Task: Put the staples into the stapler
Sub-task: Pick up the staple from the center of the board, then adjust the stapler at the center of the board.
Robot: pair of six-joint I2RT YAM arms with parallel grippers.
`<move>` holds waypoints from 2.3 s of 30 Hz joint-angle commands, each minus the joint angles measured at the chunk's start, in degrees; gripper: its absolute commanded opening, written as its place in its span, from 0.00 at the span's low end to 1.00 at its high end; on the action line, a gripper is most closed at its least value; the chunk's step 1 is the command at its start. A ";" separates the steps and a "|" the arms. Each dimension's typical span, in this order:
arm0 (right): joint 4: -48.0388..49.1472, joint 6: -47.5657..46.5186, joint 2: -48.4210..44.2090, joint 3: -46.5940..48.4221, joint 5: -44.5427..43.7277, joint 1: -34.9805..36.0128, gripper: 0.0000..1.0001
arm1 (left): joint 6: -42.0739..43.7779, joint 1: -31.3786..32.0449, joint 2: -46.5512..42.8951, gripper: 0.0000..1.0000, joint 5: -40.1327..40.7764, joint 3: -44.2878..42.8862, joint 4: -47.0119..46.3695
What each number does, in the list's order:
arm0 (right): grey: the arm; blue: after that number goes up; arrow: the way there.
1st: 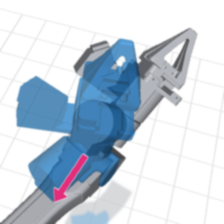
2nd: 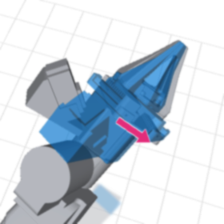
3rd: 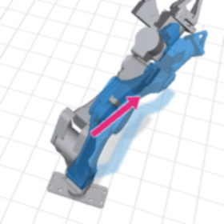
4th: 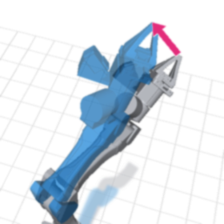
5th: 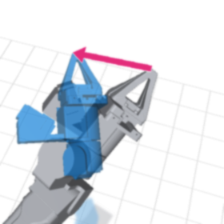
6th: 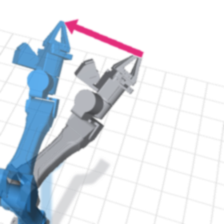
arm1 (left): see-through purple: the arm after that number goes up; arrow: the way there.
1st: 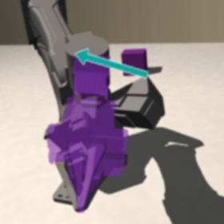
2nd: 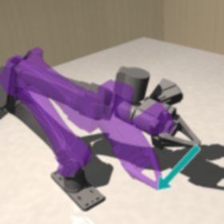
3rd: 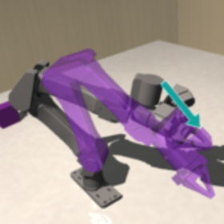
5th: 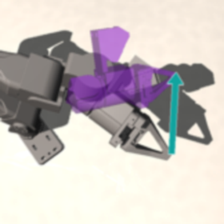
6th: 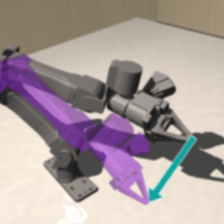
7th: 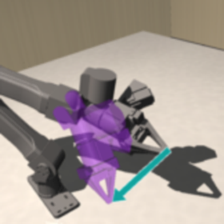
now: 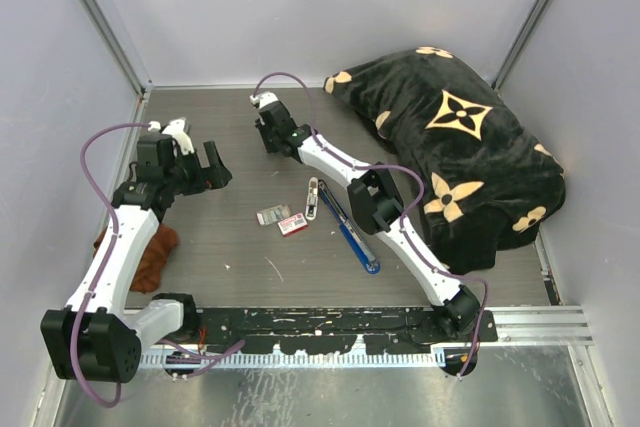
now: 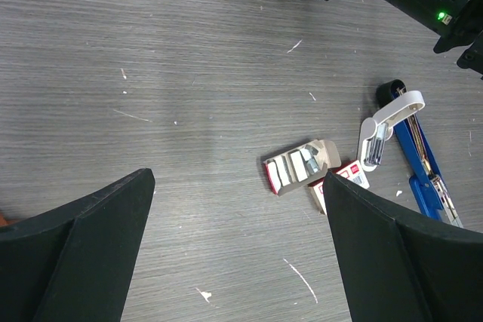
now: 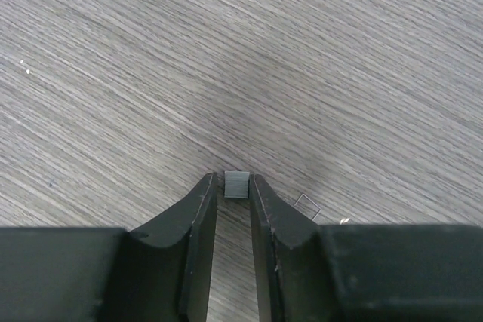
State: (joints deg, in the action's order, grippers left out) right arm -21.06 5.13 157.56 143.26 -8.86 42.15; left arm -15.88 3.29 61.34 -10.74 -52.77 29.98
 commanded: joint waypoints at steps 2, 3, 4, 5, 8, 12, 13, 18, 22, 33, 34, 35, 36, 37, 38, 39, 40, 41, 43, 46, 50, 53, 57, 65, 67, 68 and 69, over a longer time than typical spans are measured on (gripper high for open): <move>1.52 -0.03 -0.50 0.89 -1.30 -0.14 0.26 | 0.18 -0.21 -0.09 0.97 -0.99 -2.62 -0.76; 1.74 0.10 -0.98 0.42 -2.06 -0.19 0.24 | 0.10 -0.17 -0.08 0.97 -1.01 -2.54 -0.79; 1.89 0.21 -1.52 0.28 -2.47 -0.16 0.22 | 0.02 -0.21 0.05 0.97 -1.27 -2.53 -0.92; 1.97 0.33 -2.17 -0.66 -2.79 -0.17 0.21 | -0.08 -0.17 0.01 0.96 -1.53 -2.41 -1.03; 2.16 0.66 -4.59 -2.67 -2.23 -0.21 0.19 | -0.38 -0.07 0.27 0.88 -3.71 -1.54 -2.01; 2.16 1.51 -10.02 -5.82 -1.52 -0.18 0.16 | -3.08 3.09 0.79 0.79 -9.00 1.39 -6.41; 2.28 1.64 -11.83 -7.19 -1.39 -0.19 0.15 | -3.48 4.25 0.94 0.78 -10.03 1.85 -7.52; 3.81 1.55 -23.65 -17.82 -1.04 -0.23 0.12 | -2.27 9.50 0.64 0.74 -12.72 2.27 -13.17; 4.52 2.34 -34.17 -29.52 -1.77 -0.89 0.10 | -1.12 11.67 5.23 0.74 -23.79 0.61 -18.59; 5.70 8.13 -68.28 -65.02 -0.10 -4.18 0.10 | 8.34 16.06 27.56 0.73 -37.99 -10.73 -24.35; 5.33 8.84 -70.87 -67.49 -0.04 -4.23 0.09 | 8.75 16.53 29.14 0.73 -38.22 -11.70 -25.41; 4.94 9.44 -73.51 -69.70 -0.02 -4.34 0.10 | 9.02 16.99 30.65 0.73 -38.60 -12.50 -26.57; 4.43 10.20 -75.89 -71.89 -0.01 -4.32 0.10 | 9.10 17.35 32.16 0.73 -39.25 -13.14 -27.64; 3.91 10.96 -78.09 -73.97 0.17 -4.29 0.10 | 9.11 17.63 33.68 0.73 -40.03 -13.83 -28.58; 3.39 11.84 -80.22 -76.42 0.78 -4.27 0.10 | 9.30 17.83 35.10 0.73 -40.70 -14.45 -29.36; 2.92 12.67 -82.15 -78.00 1.38 -4.33 0.10 | 9.55 17.97 36.53 0.72 -41.16 -15.04 -29.70; 2.61 13.48 -84.00 -79.59 1.87 -4.31 0.10 | 9.94 18.06 37.86 0.72 -41.54 -15.63 -29.85; 2.35 14.31 -85.55 -80.90 2.25 -4.30 0.10 | 10.25 18.07 39.17 0.71 -41.82 -16.15 -29.88; 1.81 15.66 -88.26 -83.12 2.71 -4.30 0.10 | 10.64 18.15 41.60 0.71 -42.72 -17.07 -29.93; 1.39 17.39 -90.14 -84.94 4.10 -4.30 0.10 | 12.34 18.69 43.27 0.71 -41.61 -17.16 -30.69; 1.45 18.67 -90.91 -85.40 5.67 -4.30 0.10 | 15.48 19.40 45.56 0.71 -40.49 -18.67 -29.09; 1.97 19.31 -91.03 -85.48 6.54 -4.28 0.10 | 17.21 20.10 47.67 0.73 -39.71 -20.30 -27.21; 2.01 20.02 -91.14 -85.52 7.46 -4.28 0.10 | 18.10 20.86 50.15 0.67 -40.74 -21.91 -25.79; 2.16 20.78 -92.50 -86.74 7.82 -4.34 0.10 | 21.00 21.47 50.62 0.42 -39.63 -21.50 -22.51; 2.39 20.88 -92.59 -86.98 8.13 -4.31 0.10 | 21.10 21.58 50.52 0.36 -38.93 -21.32 -22.15; 2.49 20.89 -92.66 -87.17 8.16 -4.31 0.10 | 21.17 21.54 50.30 0.33 -38.39 -21.19 -21.90; 2.51 20.89 -92.69 -87.25 8.23 -4.33 0.09 | 21.20 21.63 49.95 0.29 -37.59 -21.01 -21.56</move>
State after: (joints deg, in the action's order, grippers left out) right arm -21.15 25.02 66.85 56.23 -1.32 37.56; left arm 3.70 24.67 112.40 -49.58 -73.10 7.55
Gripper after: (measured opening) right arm 0.225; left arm 0.343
